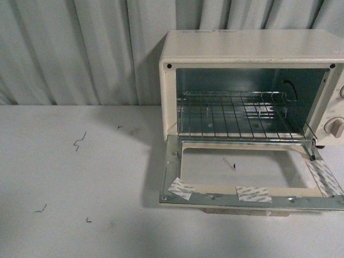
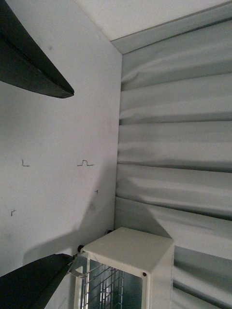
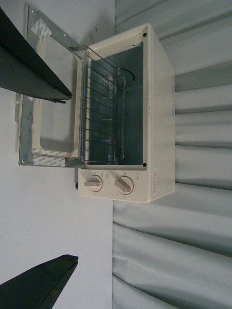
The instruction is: Open oven
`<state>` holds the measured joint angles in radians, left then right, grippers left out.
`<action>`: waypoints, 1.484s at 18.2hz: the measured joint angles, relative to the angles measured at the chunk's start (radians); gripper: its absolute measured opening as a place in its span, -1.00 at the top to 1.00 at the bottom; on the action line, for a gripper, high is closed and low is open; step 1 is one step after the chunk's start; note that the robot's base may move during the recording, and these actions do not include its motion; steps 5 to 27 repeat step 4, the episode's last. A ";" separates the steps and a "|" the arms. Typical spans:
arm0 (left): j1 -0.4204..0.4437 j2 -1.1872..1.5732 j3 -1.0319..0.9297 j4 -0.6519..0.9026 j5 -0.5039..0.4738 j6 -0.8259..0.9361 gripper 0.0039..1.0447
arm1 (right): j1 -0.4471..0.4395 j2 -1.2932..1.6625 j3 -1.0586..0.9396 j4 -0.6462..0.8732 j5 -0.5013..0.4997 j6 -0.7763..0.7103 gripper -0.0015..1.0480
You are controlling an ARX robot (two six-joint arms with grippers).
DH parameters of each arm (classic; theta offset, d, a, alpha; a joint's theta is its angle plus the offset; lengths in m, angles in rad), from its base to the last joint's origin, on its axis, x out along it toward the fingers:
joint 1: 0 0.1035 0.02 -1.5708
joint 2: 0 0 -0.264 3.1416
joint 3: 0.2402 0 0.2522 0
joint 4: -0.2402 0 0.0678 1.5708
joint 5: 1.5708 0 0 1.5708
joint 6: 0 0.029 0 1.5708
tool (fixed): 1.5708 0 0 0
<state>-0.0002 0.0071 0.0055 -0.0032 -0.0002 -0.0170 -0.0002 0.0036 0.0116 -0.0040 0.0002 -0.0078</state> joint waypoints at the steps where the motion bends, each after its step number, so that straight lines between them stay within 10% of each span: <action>1: 0.000 0.000 0.000 0.000 0.000 0.000 -0.88 | 0.000 0.000 0.000 0.000 0.000 0.000 -0.87; 27: 0.000 0.000 0.000 0.000 0.000 0.000 -0.88 | 0.000 0.000 0.000 0.000 0.000 0.000 -0.87</action>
